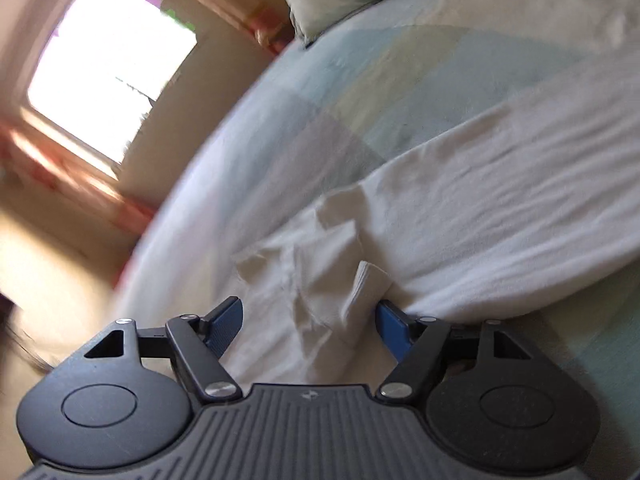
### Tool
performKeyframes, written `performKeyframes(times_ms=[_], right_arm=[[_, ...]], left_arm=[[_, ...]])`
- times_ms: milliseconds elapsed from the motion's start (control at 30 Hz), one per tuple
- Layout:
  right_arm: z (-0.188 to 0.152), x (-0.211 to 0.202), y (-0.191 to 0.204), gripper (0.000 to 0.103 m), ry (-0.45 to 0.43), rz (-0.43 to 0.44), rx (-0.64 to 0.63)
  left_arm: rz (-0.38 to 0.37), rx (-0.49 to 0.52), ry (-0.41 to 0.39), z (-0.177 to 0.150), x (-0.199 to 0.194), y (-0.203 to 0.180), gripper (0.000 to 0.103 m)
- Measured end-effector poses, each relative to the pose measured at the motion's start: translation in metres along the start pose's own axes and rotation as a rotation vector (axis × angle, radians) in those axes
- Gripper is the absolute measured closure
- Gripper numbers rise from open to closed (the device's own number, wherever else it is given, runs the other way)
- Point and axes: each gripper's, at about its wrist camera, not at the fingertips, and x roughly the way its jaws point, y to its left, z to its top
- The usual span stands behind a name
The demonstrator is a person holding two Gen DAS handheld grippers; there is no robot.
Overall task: Fold clothes
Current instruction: 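Lift the open right gripper away from the sweatshirt, then move the open left gripper over the folded side of the sweatshirt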
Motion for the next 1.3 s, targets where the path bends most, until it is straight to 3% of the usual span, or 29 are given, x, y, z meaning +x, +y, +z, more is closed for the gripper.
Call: performKeyframes(times_ms=[133,233,433,500,600,667,767,833,933,1067,1200,1300], right_arm=[[-0.007,-0.028,0.010,0.025,-0.084,0.105,-0.032],[-0.009,-0.052,0.022,0.025,-0.148,0.112,-0.098],[-0.024,-0.048,0.057,0.024,-0.051,-0.144,-0.369],[-0.051,-0.040,0.067,0.016,0.007,-0.249,-0.550],[-0.095,-0.030,0.080,0.014,0.078,-0.385,-0.836],[-0.126,-0.031,0.085,0.011,0.084,-0.430,-1.029],[-0.152,-0.031,0.085,0.002,0.103,-0.367,-1.160],[-0.159,-0.030,0.083,0.002,0.120,-0.312,-1.165],[-0.159,-0.031,0.079,0.002,0.156,-0.247,-1.118],[-0.147,-0.042,0.073,0.002,0.151,-0.232,-1.020],[-0.132,-0.054,0.070,0.002,0.132,-0.225,-0.945],[-0.124,-0.063,0.071,0.001,0.106,-0.203,-0.930]], left_arm=[[-0.001,-0.011,-0.003,0.001,-0.001,0.001,0.002],[0.001,-0.016,-0.006,0.001,-0.002,0.002,0.002],[0.006,-0.010,-0.018,0.001,0.000,0.002,0.002],[0.008,-0.004,-0.024,0.001,0.002,0.000,0.002],[0.012,0.006,-0.034,0.001,0.006,-0.002,0.002],[0.014,0.012,-0.040,0.001,0.008,-0.003,0.002],[0.025,0.014,-0.050,0.003,0.012,-0.004,0.001],[0.054,-0.006,-0.056,0.008,0.018,-0.004,0.001],[0.218,-0.057,-0.089,0.010,0.021,-0.004,0.001],[0.348,-0.183,-0.194,0.001,0.003,0.002,0.002],[0.482,-0.278,-0.182,-0.002,-0.019,0.016,0.002],[0.387,-0.308,-0.197,0.004,-0.041,0.017,0.002]])
